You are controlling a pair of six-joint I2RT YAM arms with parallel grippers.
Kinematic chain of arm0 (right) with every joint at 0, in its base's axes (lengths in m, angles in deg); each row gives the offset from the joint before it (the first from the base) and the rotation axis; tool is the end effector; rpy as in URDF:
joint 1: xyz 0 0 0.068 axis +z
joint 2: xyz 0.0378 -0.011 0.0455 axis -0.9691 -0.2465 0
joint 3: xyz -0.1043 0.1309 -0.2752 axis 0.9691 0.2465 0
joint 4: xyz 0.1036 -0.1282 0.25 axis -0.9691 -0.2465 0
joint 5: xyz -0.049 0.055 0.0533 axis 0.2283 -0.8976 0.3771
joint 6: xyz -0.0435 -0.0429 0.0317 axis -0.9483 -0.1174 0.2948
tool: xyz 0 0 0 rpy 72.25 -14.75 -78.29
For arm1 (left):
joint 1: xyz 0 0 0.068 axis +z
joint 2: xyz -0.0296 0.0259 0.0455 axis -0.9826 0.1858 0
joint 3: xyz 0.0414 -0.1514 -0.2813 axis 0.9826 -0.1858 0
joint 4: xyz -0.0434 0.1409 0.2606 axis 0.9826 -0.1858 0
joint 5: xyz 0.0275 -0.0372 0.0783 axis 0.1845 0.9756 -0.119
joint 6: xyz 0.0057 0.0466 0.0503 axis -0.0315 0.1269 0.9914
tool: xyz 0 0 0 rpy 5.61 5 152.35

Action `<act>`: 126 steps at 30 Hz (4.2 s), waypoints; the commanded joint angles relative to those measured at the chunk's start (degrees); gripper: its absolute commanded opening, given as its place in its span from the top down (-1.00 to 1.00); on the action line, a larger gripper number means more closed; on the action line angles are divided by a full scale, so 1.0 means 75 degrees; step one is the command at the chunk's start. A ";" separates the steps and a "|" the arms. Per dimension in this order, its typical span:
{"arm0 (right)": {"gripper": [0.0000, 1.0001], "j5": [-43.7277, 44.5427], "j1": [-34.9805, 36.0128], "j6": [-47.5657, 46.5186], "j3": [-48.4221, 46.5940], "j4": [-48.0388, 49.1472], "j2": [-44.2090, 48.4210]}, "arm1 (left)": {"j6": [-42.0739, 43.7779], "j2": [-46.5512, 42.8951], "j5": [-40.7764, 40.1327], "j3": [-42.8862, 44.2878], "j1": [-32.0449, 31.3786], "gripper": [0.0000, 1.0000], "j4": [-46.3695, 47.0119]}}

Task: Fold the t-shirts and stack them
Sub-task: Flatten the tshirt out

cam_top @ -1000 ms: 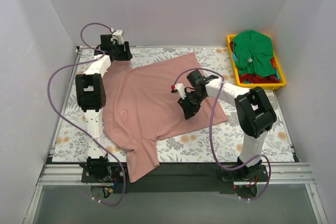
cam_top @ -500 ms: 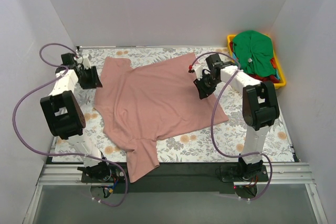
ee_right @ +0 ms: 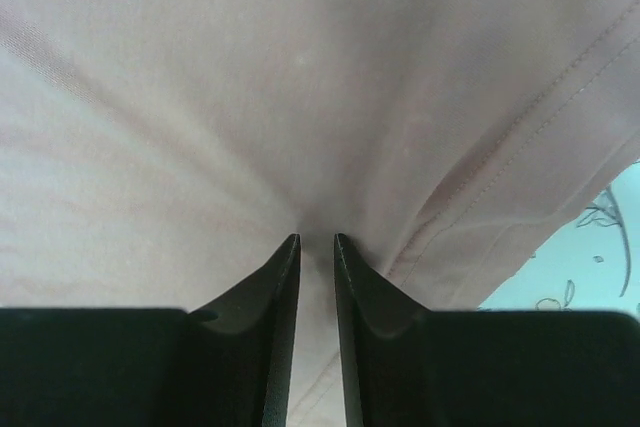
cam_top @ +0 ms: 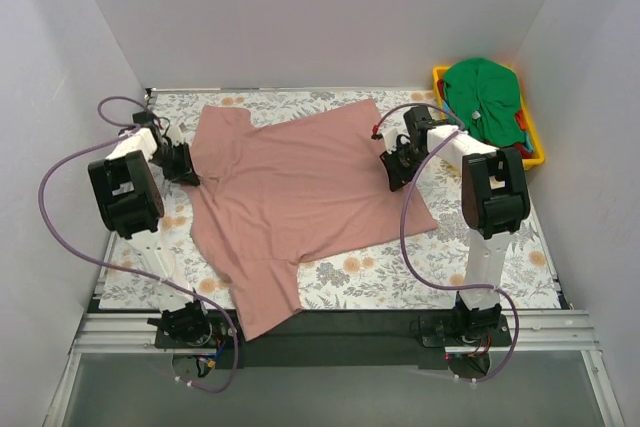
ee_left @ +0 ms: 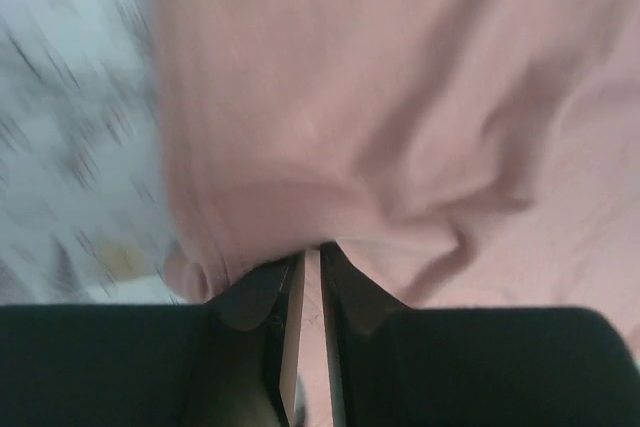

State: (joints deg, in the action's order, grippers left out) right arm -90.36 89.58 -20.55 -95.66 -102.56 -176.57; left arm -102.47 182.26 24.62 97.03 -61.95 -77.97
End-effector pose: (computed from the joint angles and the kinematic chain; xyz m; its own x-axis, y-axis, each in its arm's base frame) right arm 0.4489 0.1293 0.1689 -0.6541 -0.6238 -0.4278 -0.7247 0.6788 0.1183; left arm 0.4493 0.1190 0.1569 -0.7075 -0.7061 0.0294 -0.6559 0.6407 -0.3991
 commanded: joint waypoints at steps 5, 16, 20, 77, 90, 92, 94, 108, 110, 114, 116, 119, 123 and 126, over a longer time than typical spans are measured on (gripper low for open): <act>0.44 0.0659 -0.0170 0.0578 -0.1621 0.0456 -0.1371 | -0.0298 0.3747 -0.0663 0.6436 -0.0250 0.80 -0.0756; 0.14 -0.0126 -0.0170 0.0299 -0.1157 -0.0166 0.1052 | 0.0382 -0.0963 0.0869 0.1825 -0.0262 0.23 0.0625; 0.24 -0.0079 -0.0170 0.0029 -0.0289 -0.0271 0.1534 | 0.0522 -0.1765 0.1246 0.0583 -0.0320 0.24 0.0531; 0.70 0.0542 -0.0030 -0.0827 0.2885 -0.0400 0.1873 | 0.1553 -0.4483 -0.1787 -0.5147 -0.0309 0.79 0.0532; 0.54 0.0472 0.0310 -0.0816 0.2855 -0.1080 0.3727 | 0.1215 -0.6000 -0.0431 -0.3689 -0.0285 0.73 -0.0864; 0.53 0.0460 0.0298 -0.0722 0.2386 -0.1103 0.3365 | 0.0922 -0.5159 0.0131 -0.3043 -0.0297 0.69 -0.0618; 0.53 0.0460 0.0298 -0.0663 0.2116 -0.1068 0.3152 | 0.0769 -0.4721 0.0356 -0.2796 -0.0332 0.67 -0.0210; 0.59 0.0377 0.0204 -0.0358 0.1903 -0.0600 0.1394 | 0.0287 -0.2880 -0.0603 -0.3602 -0.0578 0.71 0.1515; 0.60 0.0494 0.0205 -0.0405 0.1974 -0.0553 0.1300 | 0.0463 -0.2984 -0.1235 -0.3802 -0.0543 0.74 0.1492; 0.62 0.0834 0.0146 -0.0510 0.2301 -0.0436 0.1288 | 0.1049 -0.3605 -0.1810 -0.4399 -0.0204 0.77 0.1247; 0.62 0.0916 0.0123 -0.0534 0.2501 -0.0400 0.1288 | 0.1387 -0.3874 -0.1963 -0.4668 0.0065 0.78 0.1188; 0.62 0.0987 0.0111 -0.0581 0.2723 -0.0330 0.1358 | 0.1751 -0.4308 -0.2210 -0.4787 0.0416 0.78 0.1164; 0.63 0.0975 0.0111 -0.0604 0.2864 -0.0318 0.1475 | 0.2057 -0.4438 -0.1894 -0.4495 0.0839 0.67 0.0977; 0.62 0.0812 0.0111 -0.0628 0.2911 -0.0377 0.1674 | 0.2396 -0.4368 -0.1252 -0.3991 0.1144 0.60 0.0371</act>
State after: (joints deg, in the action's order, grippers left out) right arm -86.82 90.80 -23.87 -77.26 -104.24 -162.77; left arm -88.88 151.55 11.42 62.76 -54.80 -71.57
